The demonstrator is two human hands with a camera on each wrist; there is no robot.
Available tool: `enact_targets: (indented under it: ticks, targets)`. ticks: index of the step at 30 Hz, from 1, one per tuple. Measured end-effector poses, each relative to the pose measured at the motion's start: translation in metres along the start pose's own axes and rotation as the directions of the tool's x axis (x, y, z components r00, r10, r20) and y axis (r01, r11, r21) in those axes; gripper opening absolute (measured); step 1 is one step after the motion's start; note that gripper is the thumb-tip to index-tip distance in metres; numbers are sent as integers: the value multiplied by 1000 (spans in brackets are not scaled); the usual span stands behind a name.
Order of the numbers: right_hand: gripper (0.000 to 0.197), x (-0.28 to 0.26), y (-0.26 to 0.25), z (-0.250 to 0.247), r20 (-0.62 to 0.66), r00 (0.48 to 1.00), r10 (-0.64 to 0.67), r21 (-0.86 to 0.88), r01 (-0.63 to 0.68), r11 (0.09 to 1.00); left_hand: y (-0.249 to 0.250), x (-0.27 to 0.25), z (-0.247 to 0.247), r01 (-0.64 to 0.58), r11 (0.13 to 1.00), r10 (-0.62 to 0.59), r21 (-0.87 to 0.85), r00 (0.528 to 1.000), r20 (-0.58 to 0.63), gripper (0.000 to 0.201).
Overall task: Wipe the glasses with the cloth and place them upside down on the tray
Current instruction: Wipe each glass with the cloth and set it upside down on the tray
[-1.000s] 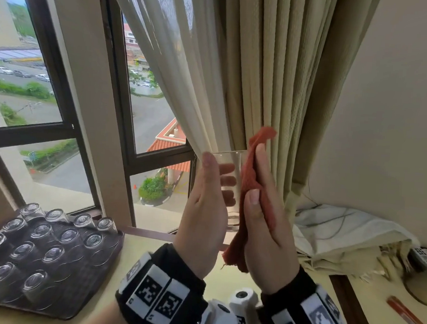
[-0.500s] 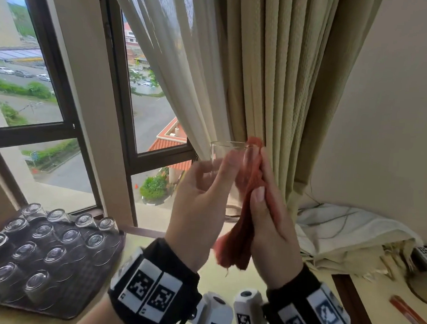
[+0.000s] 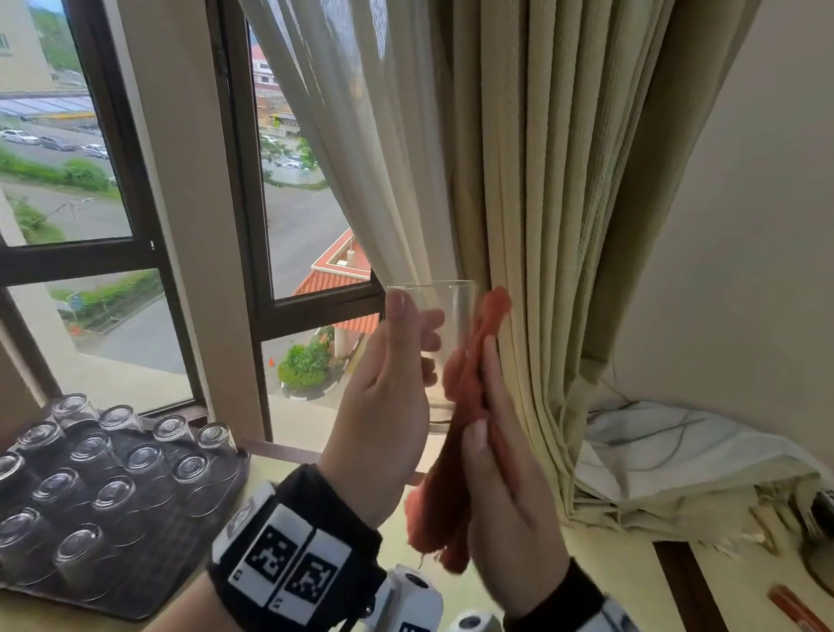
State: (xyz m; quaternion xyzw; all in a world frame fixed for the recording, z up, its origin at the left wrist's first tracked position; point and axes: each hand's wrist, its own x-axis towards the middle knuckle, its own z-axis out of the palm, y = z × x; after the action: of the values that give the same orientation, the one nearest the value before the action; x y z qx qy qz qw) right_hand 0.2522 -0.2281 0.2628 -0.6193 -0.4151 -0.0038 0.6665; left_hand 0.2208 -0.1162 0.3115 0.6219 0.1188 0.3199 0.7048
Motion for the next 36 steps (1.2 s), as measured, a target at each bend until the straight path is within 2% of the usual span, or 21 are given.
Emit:
enact_targets:
  ticks: [3, 5, 8, 11, 14, 17, 19, 21, 24, 27, 31, 34, 36]
  targets:
    - [55, 24, -15, -10, -78, 997, 27, 101, -19, 995, -4, -5, 8, -57, 998, 56, 17, 998, 42, 77]
    - [57, 29, -24, -12, -76, 995, -63, 10, 63, 998, -7, -6, 13, -57, 998, 56, 8, 996, 73, 80]
    - [57, 16, -26, -8, 9, 976, -218, -232, 214, 949, -5, -5, 11, 9, 996, -1, -87, 995, 95, 80]
    - [57, -7, -9, -4, 82, 962, -260, -294, 273, 916, -1, 1, 2, 25, 995, -18, -99, 998, 64, 85]
    - [58, -19, 2, -4, 35, 985, -171, -209, 175, 962, 3, 4, 1, -11, 1000, 11, -27, 1000, -25, 88]
    - [54, -4, -13, -3, -62, 998, 33, -25, -34, 999, 4, -2, 6, -11, 999, 11, 32, 1000, 2, 84]
    - [54, 11, -22, -8, -109, 994, 12, 11, -11, 1000, 1, -8, 10, -4, 999, 3, 36, 1000, 3, 77]
    - [56, 21, -27, -11, -101, 993, -62, -41, 58, 997, -1, -12, 14, 36, 999, -35, -6, 999, 41, 75]
    - [56, 15, -28, -10, -1, 982, -187, -205, 183, 961, 10, -16, 15, 164, 972, -148, -168, 984, 103, 87]
    - [59, -5, -20, -7, 111, 969, -223, -270, 245, 931, 17, -8, 9, 166, 965, -145, -201, 983, 115, 96]
    - [59, -21, -4, -7, 103, 987, -121, -173, 138, 975, 16, 6, 3, 109, 978, -116, -179, 993, -33, 110]
    - [56, -7, -7, -13, 44, 999, 15, 1, -16, 1000, 13, 5, 6, 56, 989, -70, -136, 993, -97, 105]
    - [56, 9, -10, -20, -21, 999, 38, 37, -37, 999, 9, -1, 10, 29, 995, -37, -91, 996, -86, 96]
